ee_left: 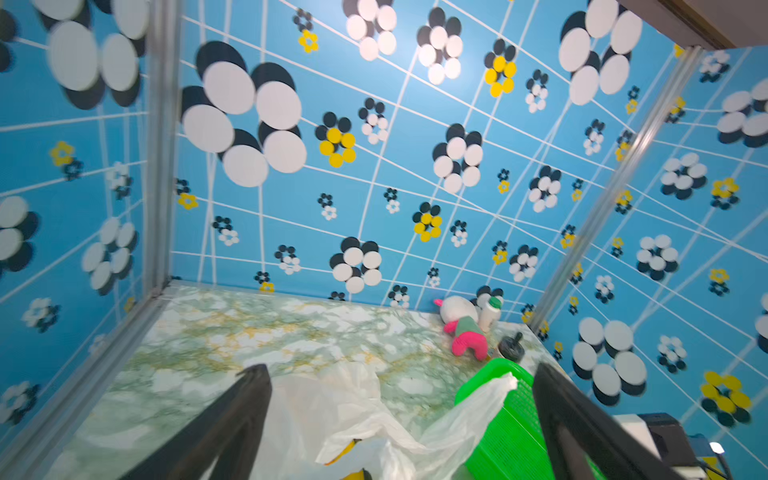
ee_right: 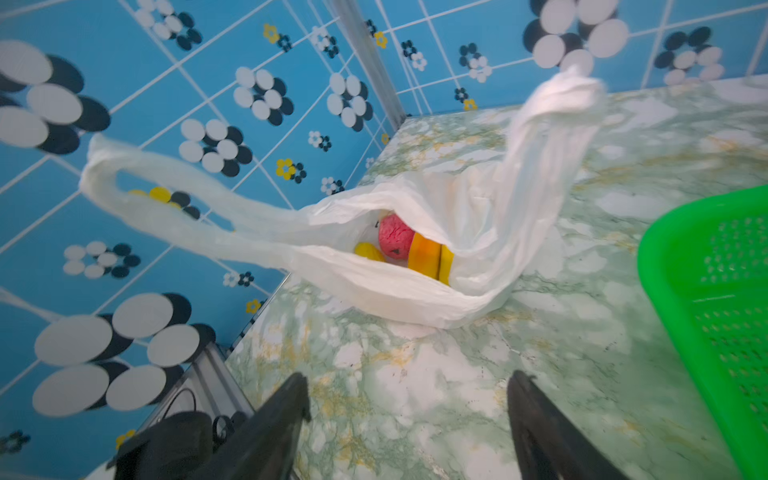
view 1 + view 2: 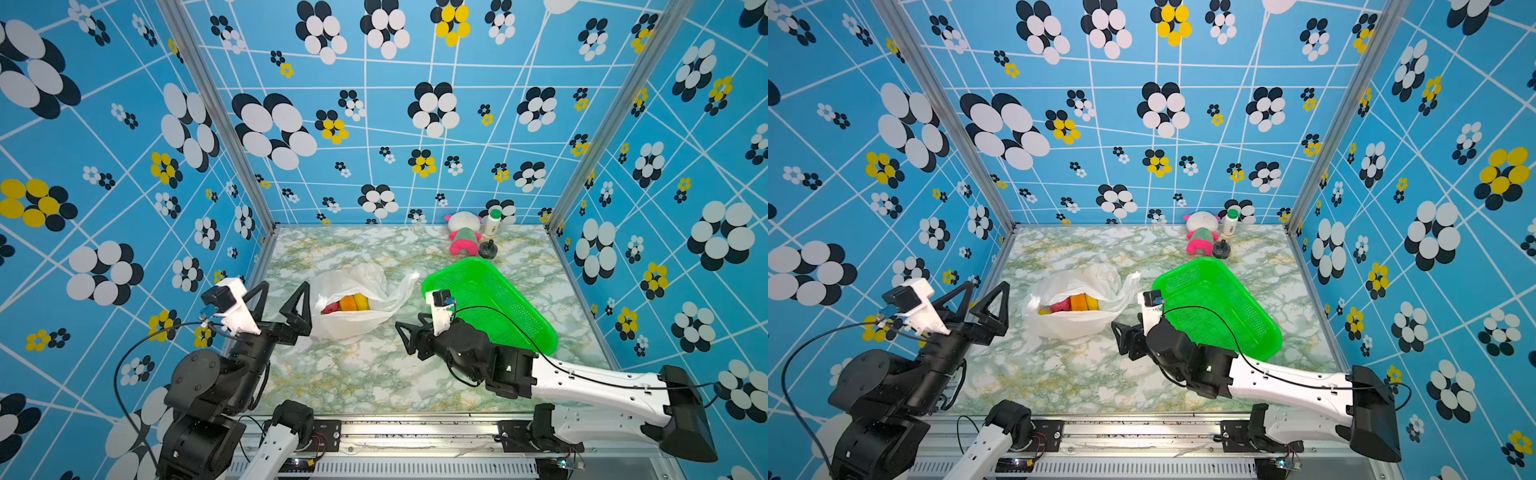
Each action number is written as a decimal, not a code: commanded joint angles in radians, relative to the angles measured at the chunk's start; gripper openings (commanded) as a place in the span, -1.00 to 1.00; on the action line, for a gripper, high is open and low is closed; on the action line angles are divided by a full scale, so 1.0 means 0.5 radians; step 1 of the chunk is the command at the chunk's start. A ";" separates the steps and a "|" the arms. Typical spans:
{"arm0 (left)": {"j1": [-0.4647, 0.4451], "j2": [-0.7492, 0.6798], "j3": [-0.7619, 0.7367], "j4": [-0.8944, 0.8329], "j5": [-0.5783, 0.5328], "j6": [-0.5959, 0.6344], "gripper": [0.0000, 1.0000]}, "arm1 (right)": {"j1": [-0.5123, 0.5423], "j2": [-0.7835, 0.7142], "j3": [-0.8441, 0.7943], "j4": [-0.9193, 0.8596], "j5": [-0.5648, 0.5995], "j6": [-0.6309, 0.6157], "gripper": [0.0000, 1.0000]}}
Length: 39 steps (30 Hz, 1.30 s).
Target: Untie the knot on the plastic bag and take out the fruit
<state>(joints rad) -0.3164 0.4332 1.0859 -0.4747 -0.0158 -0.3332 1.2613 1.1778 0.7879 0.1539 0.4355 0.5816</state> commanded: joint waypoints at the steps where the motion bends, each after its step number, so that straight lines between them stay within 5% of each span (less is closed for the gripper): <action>1: -0.007 0.169 0.029 0.127 0.489 -0.036 0.99 | 0.106 0.153 -0.028 0.457 -0.122 -0.389 0.55; 5: -0.020 0.398 0.111 0.092 0.526 -0.021 0.98 | 0.085 0.461 0.237 0.310 -0.355 -0.838 0.77; 14: -0.024 0.595 0.190 -0.060 0.266 0.065 0.98 | -0.223 0.877 0.653 -0.037 -0.585 -1.118 0.84; 21: -0.021 0.712 0.257 -0.214 0.087 0.174 0.98 | -0.280 1.159 0.912 -0.253 -0.849 -1.213 0.75; 28: -0.017 0.735 0.239 -0.237 0.025 0.246 0.99 | -0.333 1.438 1.168 -0.408 -0.822 -1.248 0.58; 33: -0.008 0.769 0.256 -0.278 0.021 0.280 0.98 | -0.335 1.477 1.218 -0.487 -0.876 -1.241 0.18; 39: -0.008 0.875 0.209 -0.271 -0.035 0.289 0.99 | -0.326 1.385 1.070 -0.417 -0.980 -1.209 -0.91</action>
<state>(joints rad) -0.3222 0.8448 1.1942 -0.5991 -0.0051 -0.2085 1.0912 1.9171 1.3609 -0.0463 -0.0143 -0.0360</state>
